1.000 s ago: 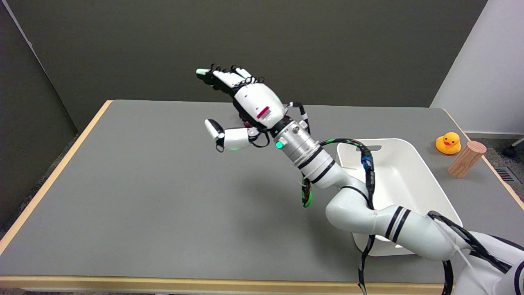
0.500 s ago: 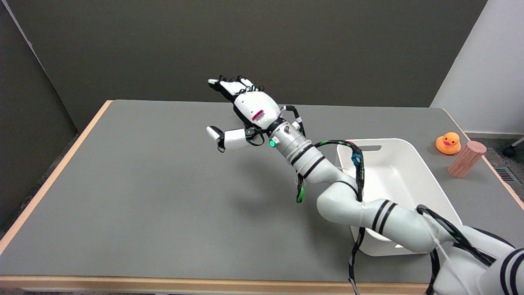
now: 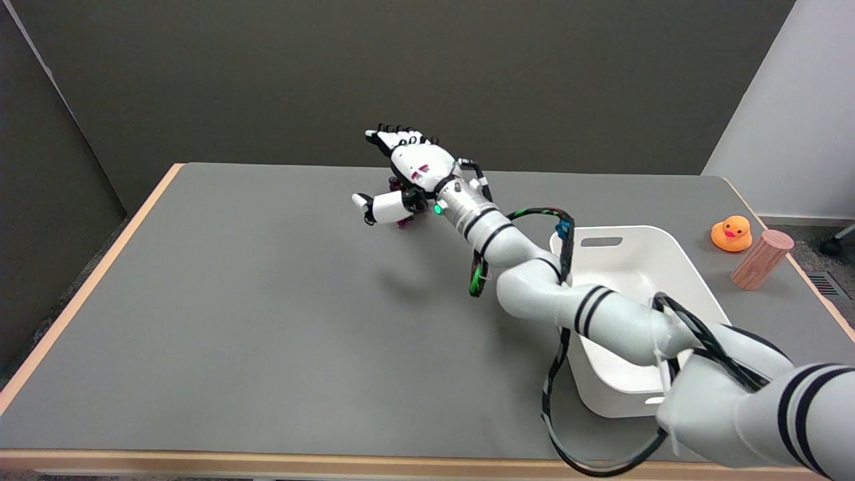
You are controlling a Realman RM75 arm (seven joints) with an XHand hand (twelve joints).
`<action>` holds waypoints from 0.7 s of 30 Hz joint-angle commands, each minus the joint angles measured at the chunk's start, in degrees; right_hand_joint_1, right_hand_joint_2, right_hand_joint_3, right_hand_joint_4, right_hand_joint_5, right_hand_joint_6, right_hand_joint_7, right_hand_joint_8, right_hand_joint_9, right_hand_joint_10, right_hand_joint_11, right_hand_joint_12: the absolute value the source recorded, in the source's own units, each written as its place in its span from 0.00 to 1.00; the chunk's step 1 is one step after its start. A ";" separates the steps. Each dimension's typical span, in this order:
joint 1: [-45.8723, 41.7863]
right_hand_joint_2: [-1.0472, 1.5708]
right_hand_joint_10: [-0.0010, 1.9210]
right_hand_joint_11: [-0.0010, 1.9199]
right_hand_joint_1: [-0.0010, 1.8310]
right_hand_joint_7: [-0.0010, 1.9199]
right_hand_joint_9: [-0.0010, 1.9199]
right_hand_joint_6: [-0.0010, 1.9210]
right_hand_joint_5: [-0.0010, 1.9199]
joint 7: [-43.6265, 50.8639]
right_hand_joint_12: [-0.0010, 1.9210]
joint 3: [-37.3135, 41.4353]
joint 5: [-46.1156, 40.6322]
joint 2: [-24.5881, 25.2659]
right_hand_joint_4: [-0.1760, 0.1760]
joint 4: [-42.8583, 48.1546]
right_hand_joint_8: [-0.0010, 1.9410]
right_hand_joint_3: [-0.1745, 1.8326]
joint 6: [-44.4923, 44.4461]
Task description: Pick up the grape.
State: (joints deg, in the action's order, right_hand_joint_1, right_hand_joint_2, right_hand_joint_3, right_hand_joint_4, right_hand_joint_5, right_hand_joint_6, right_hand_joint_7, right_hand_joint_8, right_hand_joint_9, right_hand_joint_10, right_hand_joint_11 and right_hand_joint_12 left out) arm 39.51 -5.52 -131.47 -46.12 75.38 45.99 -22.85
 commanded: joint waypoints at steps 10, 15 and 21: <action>11.72 0.63 0.37 0.00 0.20 0.04 0.01 0.18 0.05 5.06 0.59 -0.09 -4.07 6.05 0.41 -21.76 0.14 0.54 7.06; 12.27 0.63 0.36 0.00 0.19 0.04 0.01 0.20 0.05 5.06 0.60 0.42 -4.07 6.08 0.46 -24.47 0.13 0.54 7.82; 12.34 0.63 0.35 0.00 0.19 0.03 0.01 0.20 0.06 5.06 0.59 0.87 -4.07 5.94 0.46 -26.73 0.09 0.54 7.97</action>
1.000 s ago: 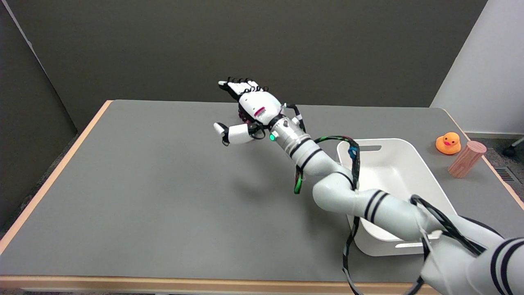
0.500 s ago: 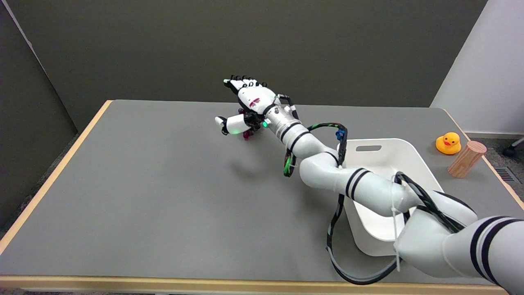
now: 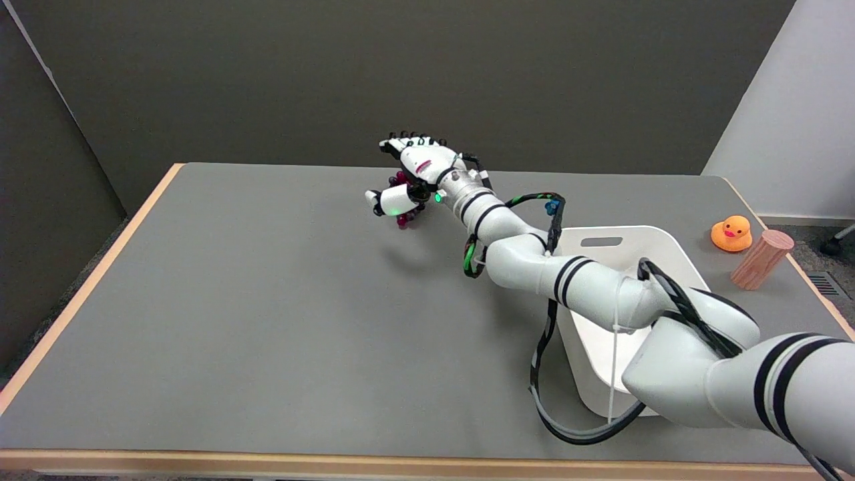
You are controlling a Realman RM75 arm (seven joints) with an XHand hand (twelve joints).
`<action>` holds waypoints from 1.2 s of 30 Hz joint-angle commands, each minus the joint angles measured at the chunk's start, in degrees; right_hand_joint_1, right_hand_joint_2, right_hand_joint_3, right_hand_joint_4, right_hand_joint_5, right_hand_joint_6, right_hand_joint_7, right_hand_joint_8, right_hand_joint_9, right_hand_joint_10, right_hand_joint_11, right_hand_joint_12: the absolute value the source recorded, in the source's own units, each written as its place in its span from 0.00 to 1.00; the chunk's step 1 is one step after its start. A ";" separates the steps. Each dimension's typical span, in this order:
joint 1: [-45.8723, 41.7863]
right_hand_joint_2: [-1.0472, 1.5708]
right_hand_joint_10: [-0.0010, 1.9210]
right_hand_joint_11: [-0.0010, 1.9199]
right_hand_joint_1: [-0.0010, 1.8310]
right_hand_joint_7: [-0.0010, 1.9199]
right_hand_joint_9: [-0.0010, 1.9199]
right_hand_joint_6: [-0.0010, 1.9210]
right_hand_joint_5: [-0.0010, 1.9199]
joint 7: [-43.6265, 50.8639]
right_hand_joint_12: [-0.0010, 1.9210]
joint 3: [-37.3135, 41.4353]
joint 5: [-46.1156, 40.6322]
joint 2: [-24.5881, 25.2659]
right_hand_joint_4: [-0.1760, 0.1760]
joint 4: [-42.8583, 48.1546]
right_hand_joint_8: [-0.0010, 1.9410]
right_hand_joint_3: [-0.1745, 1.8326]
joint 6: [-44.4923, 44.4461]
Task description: Pick up the grape.
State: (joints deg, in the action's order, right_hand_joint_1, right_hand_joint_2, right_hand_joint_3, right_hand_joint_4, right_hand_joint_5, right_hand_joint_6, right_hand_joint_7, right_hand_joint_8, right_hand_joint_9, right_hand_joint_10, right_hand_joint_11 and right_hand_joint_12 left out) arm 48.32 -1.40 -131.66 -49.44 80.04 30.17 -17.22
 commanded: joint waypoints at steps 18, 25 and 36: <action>3.32 0.64 0.37 0.01 0.27 0.05 0.04 0.20 0.06 0.73 0.60 0.79 -0.75 1.43 0.45 -12.65 0.14 0.56 2.74; 2.04 0.65 0.40 0.03 0.28 0.08 0.09 0.21 0.07 0.46 0.63 0.14 -0.58 1.43 0.51 -9.96 0.17 0.56 3.77; 0.91 0.65 0.42 0.05 0.28 0.10 0.12 0.20 0.07 0.46 0.64 0.13 -0.75 1.11 0.52 -10.60 0.17 0.57 4.10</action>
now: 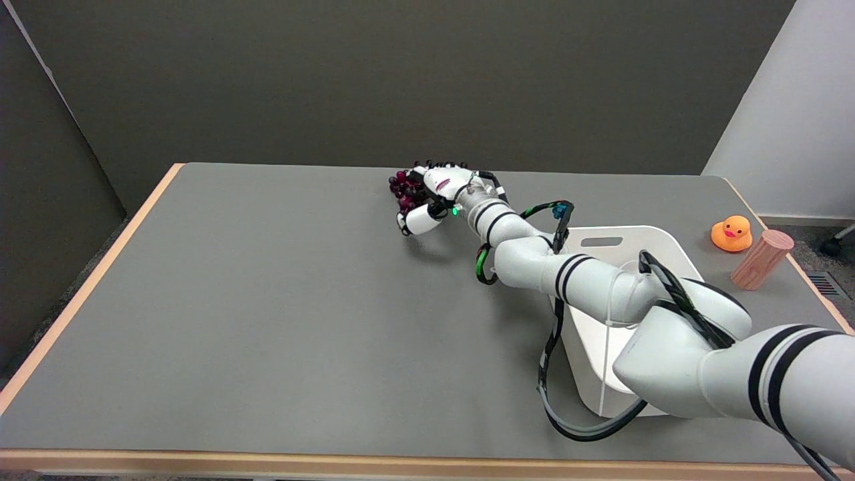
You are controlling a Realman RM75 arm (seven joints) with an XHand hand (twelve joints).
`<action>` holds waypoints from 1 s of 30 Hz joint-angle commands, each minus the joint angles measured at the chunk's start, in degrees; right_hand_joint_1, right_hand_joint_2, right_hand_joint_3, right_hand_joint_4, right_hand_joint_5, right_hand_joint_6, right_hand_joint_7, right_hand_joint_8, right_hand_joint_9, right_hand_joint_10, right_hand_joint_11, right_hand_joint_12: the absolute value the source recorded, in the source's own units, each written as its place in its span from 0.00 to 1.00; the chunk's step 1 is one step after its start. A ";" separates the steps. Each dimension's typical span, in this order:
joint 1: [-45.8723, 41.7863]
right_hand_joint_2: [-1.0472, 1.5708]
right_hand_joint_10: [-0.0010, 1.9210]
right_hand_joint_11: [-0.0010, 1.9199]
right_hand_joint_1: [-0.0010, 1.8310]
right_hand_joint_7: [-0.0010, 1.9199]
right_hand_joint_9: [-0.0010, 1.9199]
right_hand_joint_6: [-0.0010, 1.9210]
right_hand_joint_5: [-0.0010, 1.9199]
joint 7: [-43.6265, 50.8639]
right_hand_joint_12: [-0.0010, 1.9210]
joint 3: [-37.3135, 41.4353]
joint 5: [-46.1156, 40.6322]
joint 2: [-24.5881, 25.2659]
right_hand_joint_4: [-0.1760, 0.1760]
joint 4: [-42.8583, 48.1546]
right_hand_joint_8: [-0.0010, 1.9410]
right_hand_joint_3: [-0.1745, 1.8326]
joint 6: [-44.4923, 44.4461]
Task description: Pick up the grape.
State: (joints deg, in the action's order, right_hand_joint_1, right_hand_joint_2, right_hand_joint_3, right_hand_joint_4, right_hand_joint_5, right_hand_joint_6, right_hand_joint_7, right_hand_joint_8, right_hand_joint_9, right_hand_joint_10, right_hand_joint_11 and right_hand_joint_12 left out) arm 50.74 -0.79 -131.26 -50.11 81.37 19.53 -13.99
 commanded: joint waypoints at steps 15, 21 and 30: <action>-3.33 0.77 0.63 0.12 0.45 0.32 0.31 0.64 0.20 0.33 0.72 -0.82 0.56 -0.13 0.54 0.28 0.53 0.41 -2.97; -3.51 0.86 0.78 0.11 0.59 0.37 0.32 0.89 0.24 0.34 0.79 -0.82 0.57 -0.30 0.32 0.43 0.81 0.24 -4.00; -3.51 0.87 0.82 0.09 0.59 0.35 0.31 0.90 0.24 0.11 0.82 -0.67 0.56 -0.31 0.38 0.61 0.85 0.23 -4.08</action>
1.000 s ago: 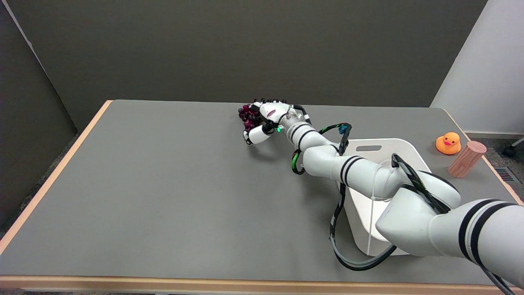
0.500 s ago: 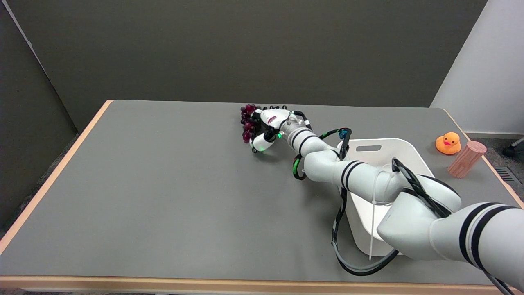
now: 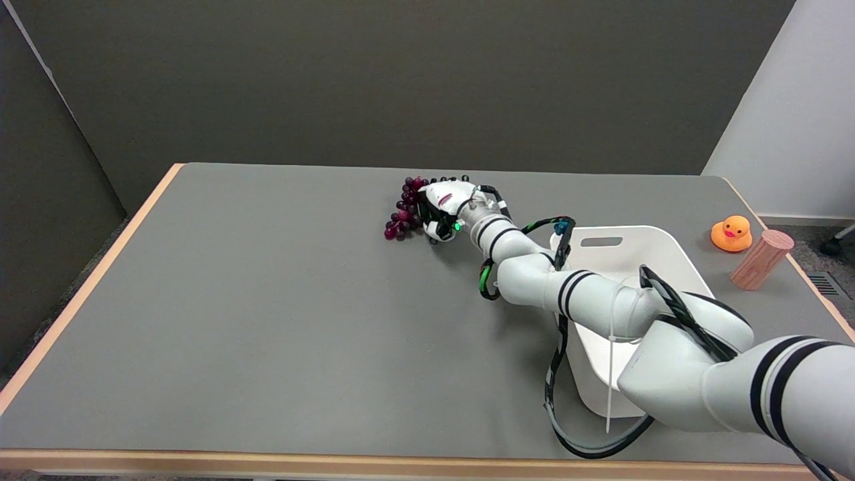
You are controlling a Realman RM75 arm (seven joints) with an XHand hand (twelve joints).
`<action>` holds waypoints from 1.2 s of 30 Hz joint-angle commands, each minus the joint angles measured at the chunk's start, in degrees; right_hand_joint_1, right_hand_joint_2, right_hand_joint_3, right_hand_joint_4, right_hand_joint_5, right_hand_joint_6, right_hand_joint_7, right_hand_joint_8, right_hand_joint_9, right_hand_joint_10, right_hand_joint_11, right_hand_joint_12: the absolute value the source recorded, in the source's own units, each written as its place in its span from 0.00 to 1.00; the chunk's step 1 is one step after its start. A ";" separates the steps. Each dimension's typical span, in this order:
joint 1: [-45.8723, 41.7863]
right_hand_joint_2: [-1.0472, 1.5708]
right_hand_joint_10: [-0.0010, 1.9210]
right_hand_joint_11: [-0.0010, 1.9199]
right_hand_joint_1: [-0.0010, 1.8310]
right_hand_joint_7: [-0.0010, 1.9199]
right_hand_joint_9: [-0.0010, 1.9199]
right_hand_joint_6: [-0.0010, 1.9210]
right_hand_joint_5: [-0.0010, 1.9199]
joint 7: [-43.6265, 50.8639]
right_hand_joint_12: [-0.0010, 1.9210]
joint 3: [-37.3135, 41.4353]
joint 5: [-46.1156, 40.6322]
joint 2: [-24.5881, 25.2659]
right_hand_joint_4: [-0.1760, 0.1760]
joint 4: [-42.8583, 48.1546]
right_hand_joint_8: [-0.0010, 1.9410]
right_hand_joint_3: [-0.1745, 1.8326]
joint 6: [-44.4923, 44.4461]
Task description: Pick up the grape.
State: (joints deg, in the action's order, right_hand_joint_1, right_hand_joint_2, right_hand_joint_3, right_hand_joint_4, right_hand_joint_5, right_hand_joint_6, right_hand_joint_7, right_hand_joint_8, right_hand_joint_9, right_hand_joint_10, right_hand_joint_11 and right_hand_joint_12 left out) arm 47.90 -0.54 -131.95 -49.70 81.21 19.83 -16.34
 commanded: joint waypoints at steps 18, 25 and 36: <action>-5.61 0.86 0.77 0.13 0.60 0.37 0.35 0.86 0.26 3.20 0.89 5.38 0.15 -11.31 0.32 28.43 0.84 0.25 -4.45; -10.18 0.85 0.77 0.11 0.60 0.38 0.36 0.85 0.26 5.76 0.93 8.10 0.15 -14.63 0.29 35.80 0.85 0.27 -4.26; -6.74 0.66 0.54 0.11 0.40 0.21 0.21 0.25 0.13 5.60 0.78 3.77 -3.44 -12.60 0.42 27.15 0.28 0.54 1.78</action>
State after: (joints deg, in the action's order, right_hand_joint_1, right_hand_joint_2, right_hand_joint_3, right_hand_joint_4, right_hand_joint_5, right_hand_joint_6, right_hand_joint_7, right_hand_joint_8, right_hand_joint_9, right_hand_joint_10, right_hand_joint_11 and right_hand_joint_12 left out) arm 40.81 3.14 -126.26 -50.20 70.63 46.10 -19.42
